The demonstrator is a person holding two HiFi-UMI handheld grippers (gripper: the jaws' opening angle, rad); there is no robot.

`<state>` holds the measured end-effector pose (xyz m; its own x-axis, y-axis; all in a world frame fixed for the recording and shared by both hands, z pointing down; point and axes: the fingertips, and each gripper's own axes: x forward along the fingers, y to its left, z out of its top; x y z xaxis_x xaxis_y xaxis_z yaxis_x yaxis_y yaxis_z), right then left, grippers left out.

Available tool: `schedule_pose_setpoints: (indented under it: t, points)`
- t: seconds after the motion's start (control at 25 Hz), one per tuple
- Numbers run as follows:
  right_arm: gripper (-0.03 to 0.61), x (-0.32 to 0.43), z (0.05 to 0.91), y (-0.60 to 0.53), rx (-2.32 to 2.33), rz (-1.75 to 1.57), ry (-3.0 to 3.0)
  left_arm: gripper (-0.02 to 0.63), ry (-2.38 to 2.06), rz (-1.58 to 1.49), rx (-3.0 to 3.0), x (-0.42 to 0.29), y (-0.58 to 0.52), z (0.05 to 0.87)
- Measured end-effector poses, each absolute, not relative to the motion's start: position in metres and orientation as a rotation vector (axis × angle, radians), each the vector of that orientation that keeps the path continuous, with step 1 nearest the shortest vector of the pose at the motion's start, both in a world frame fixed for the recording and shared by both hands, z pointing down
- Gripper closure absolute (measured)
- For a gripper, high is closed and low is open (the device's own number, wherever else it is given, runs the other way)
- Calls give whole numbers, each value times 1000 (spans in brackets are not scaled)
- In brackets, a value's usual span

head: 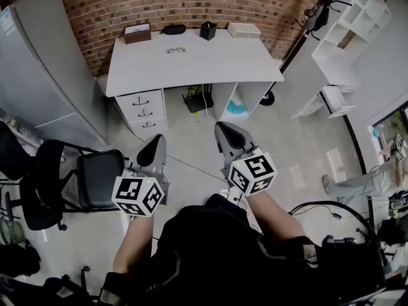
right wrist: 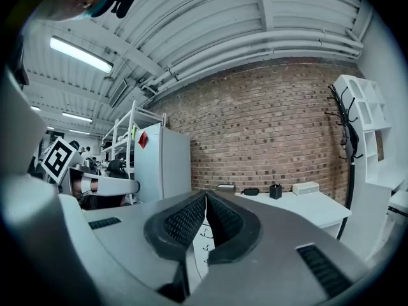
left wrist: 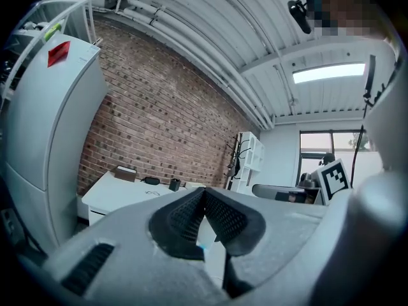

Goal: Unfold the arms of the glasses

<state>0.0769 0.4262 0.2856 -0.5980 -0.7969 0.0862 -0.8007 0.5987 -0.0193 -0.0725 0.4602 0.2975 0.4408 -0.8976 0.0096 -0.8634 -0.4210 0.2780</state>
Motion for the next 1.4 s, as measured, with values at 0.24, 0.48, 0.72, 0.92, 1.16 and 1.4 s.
schedule_pose_setpoints:
  t: [0.24,0.48,0.72,0.92,1.16,1.4]
  points:
    - [569,68,286,411,1369,86,-2753,604,-1524,-206,2437,-80,447,304]
    - [569,60,297,375,1333,125,-2777,604,-1556,-187,2420,-87,415,310]
    - [569,57,294,321,1309,121,-2801,603,-1596,-197,2401,-91,368,306]
    - [569,63,293,270,1278,127,-2808,603,-1617,-209,2373,-86,316,306]
    - [569,79,293,215,1271,159,-2805,603,-1608,-191,2366,-70,261,303]
    - [569,98,295,169,1268,199,-2813,603,-1616,-146,2357,-56,215,301]
